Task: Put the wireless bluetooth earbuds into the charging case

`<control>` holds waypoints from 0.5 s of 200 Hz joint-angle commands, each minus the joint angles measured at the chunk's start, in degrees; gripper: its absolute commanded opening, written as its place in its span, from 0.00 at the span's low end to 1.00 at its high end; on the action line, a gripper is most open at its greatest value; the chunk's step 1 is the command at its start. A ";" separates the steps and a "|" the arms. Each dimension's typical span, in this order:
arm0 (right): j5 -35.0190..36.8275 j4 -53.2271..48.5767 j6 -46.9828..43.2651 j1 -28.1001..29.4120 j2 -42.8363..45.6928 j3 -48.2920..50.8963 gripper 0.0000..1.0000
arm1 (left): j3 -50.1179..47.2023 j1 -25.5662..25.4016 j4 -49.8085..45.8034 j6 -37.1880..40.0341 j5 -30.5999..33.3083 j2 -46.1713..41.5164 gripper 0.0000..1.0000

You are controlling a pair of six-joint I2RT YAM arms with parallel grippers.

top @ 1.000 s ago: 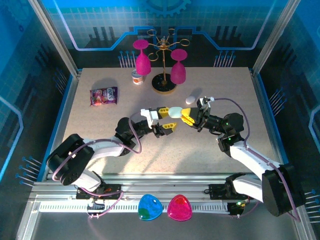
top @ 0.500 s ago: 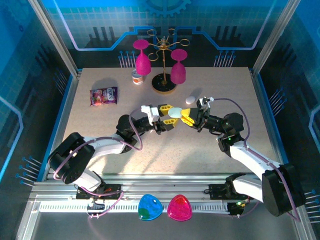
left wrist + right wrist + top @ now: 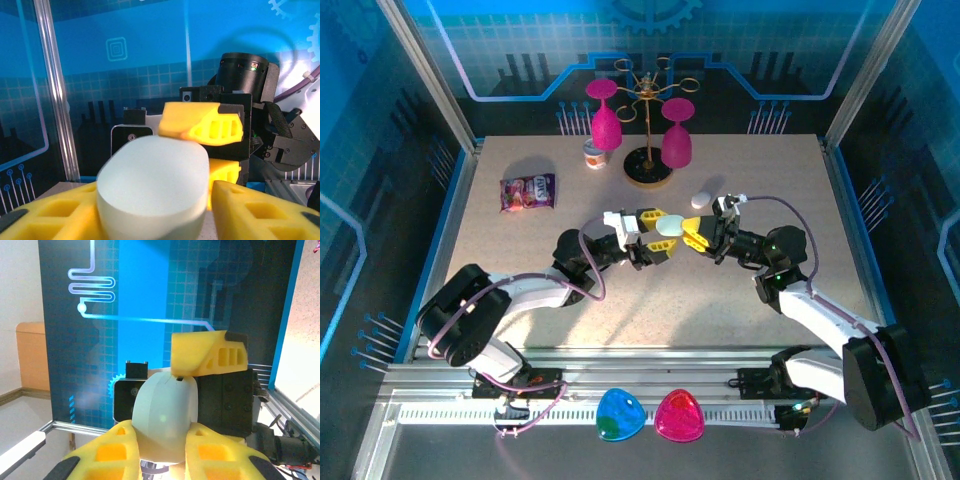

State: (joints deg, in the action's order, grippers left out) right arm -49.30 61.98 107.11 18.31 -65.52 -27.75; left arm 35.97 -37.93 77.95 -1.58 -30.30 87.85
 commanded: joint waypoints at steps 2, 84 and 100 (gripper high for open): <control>1.05 4.38 1.30 -0.37 -0.14 -1.00 0.16 | 1.65 0.00 2.24 -0.24 -2.24 0.92 0.59; 0.56 0.38 -0.83 -0.40 1.25 -0.05 0.16 | 2.09 -0.04 2.29 -0.70 -2.40 0.32 0.47; 0.44 -0.51 -1.18 -0.38 1.60 0.17 0.16 | 2.27 0.01 2.29 -0.79 -2.68 0.40 0.43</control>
State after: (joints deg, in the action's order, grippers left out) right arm -49.56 62.06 107.55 18.31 -65.19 -27.75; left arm 36.03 -37.80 77.93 -1.67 -30.52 88.25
